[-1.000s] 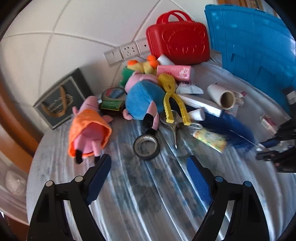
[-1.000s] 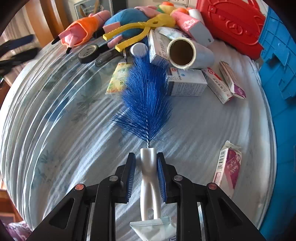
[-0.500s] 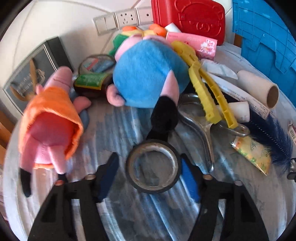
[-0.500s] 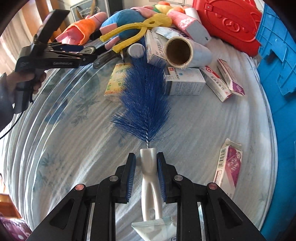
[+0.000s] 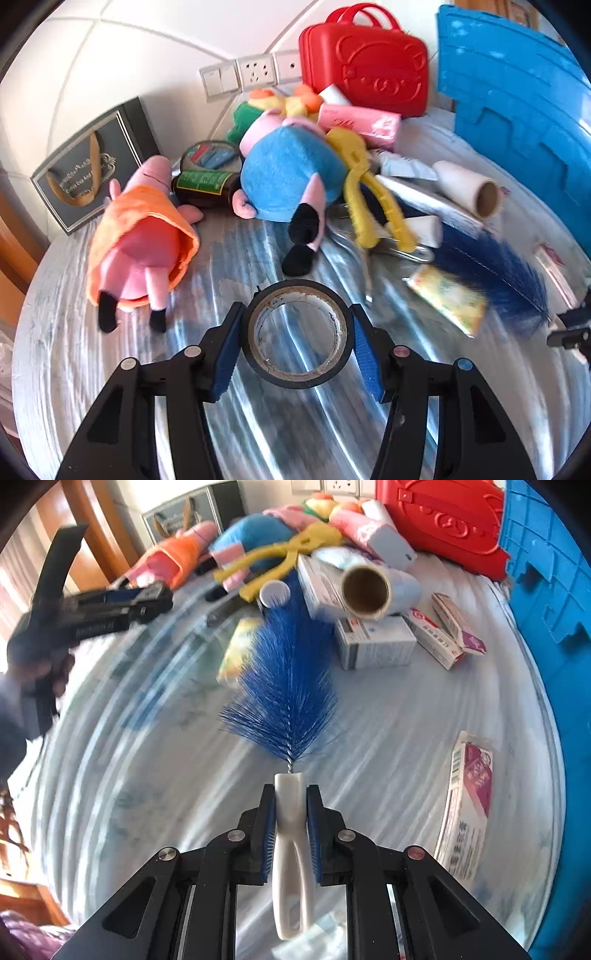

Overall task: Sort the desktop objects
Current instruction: 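Carry the tape roll and blue brush into the blue crate and release both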

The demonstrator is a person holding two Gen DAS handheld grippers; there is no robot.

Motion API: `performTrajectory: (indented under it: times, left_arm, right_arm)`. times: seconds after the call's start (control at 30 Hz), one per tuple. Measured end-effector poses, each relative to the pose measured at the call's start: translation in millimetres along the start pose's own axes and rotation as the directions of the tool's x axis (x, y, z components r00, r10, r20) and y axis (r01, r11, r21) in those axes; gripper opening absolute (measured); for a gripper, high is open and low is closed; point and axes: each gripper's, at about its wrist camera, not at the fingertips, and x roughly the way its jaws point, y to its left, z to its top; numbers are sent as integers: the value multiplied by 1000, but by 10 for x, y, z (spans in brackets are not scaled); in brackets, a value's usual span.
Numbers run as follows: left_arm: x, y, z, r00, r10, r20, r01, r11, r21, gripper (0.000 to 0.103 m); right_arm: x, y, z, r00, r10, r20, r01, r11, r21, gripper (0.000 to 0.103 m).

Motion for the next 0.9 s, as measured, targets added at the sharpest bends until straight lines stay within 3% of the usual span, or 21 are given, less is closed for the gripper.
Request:
performTrajectory:
  times: [0.23, 0.3, 0.4, 0.5, 0.53, 0.6, 0.73, 0.9]
  left_arm:
    - [-452, -38, -91, 1000, -5, 19, 5, 1000, -5, 55]
    - [-559, -21, -100, 1000, -6, 30, 6, 1000, -4, 55]
    - [-721, -25, -138, 999, -1, 40, 1, 1000, 1, 55]
    - [-814, 11, -158, 999, -5, 49, 6, 1000, -16, 55]
    - [-826, 12, -167, 999, -9, 52, 10, 1000, -22, 55]
    - [-849, 16, -187, 998, -17, 57, 18, 999, -30, 55]
    - [-855, -19, -246, 999, -18, 44, 18, 1000, -5, 55]
    - [-854, 11, -298, 999, -30, 34, 30, 1000, -7, 55]
  right_arm:
    - [-618, 171, 29, 985, 140, 104, -146, 988, 53, 17]
    - [-782, 199, 125, 979, 144, 147, -155, 986, 66, 16]
    - [-1066, 241, 209, 976, 82, 203, -92, 995, 40, 14]
    - [-1029, 191, 224, 986, 14, 165, -17, 1000, 22, 12]
    - [-892, 163, 180, 994, 2, 114, -5, 1000, 24, 12]
    - [-553, 87, 62, 999, 33, 6, -34, 999, 41, 11]
    - [50, 80, -194, 980, 108, -169, -94, 992, 90, 10]
    - [222, 93, -210, 984, 101, -145, -87, 991, 100, 12]
